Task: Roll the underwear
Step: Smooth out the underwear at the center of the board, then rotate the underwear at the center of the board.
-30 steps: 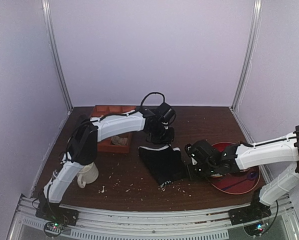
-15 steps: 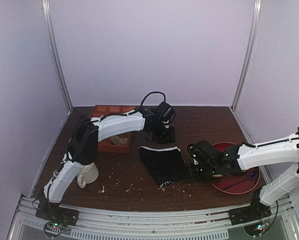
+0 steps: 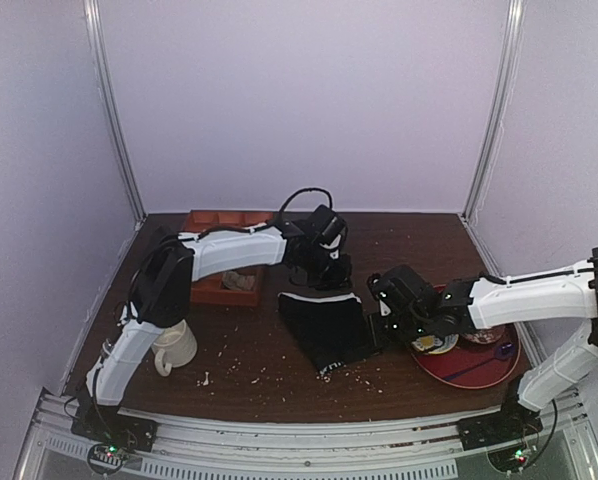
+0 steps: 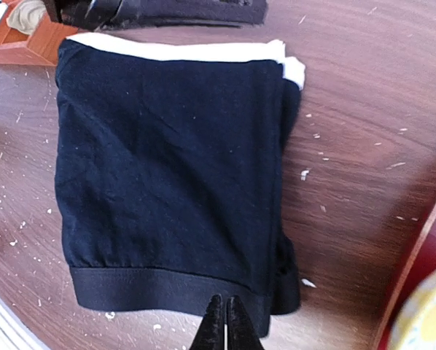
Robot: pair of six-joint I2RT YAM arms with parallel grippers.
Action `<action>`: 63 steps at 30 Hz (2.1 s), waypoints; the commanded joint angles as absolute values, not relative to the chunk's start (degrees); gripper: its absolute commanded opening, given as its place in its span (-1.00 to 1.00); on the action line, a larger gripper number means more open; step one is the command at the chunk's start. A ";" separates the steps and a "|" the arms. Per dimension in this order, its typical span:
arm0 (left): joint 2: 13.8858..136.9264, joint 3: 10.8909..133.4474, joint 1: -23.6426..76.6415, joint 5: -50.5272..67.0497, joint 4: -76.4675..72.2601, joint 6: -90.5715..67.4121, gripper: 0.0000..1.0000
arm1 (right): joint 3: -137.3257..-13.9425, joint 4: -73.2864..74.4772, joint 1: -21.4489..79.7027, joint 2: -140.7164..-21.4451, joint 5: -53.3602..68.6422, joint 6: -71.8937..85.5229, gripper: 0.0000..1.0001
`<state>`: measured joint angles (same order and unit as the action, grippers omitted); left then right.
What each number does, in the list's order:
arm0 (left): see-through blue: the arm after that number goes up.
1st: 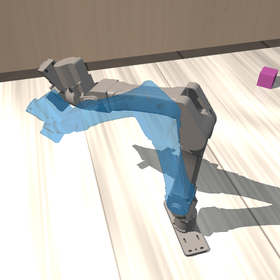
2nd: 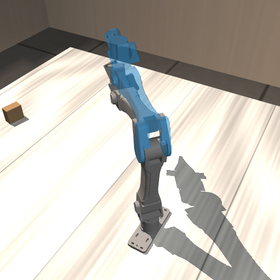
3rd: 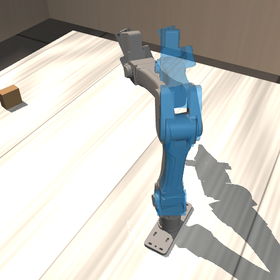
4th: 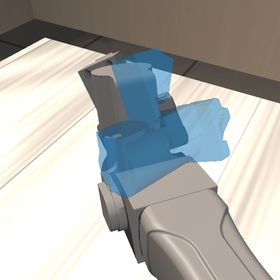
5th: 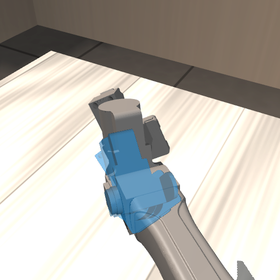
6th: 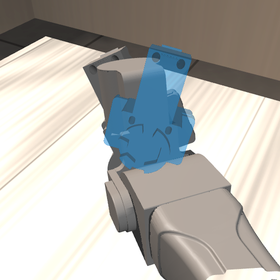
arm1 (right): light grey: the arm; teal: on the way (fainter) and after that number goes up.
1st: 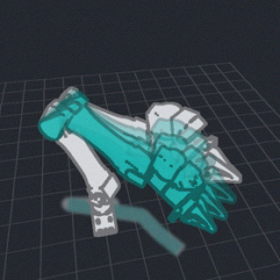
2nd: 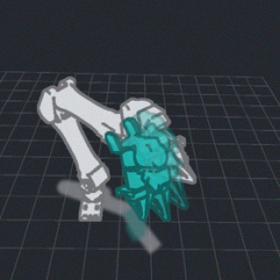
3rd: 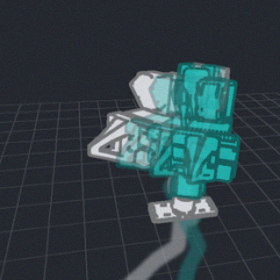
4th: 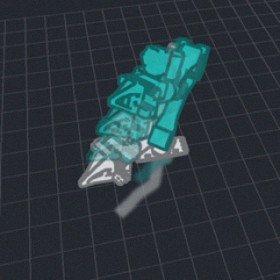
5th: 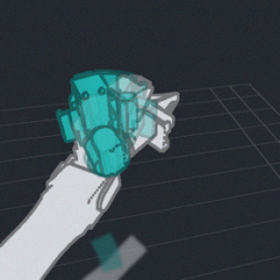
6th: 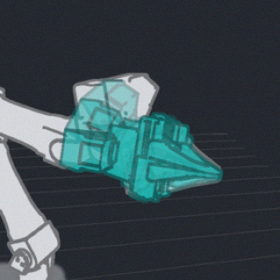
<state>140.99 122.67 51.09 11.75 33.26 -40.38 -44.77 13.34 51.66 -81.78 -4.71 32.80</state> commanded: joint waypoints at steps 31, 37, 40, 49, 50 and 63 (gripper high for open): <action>138.26 119.39 51.44 14.78 29.92 -45.01 -0.39 | -44.39 12.05 44.66 -83.93 0.21 32.44 -0.35; 136.72 118.69 51.25 15.20 30.87 -46.51 -0.34 | -44.16 8.71 43.11 -87.20 2.74 32.68 -0.28; 135.68 117.95 51.08 14.94 30.80 -46.57 -0.31 | -43.97 7.21 41.54 -88.78 5.00 32.90 -0.27; 137.28 118.71 50.83 17.55 30.76 -48.78 -0.23 | -40.81 3.04 41.22 -89.56 8.14 34.87 -0.26; 137.72 118.91 50.80 17.70 30.84 -49.10 -0.21 | -40.66 2.95 41.22 -89.52 7.91 34.93 -0.26; 138.80 120.38 50.89 18.18 32.77 -50.29 -0.19 | -43.38 2.64 40.57 -90.13 6.39 34.11 -0.21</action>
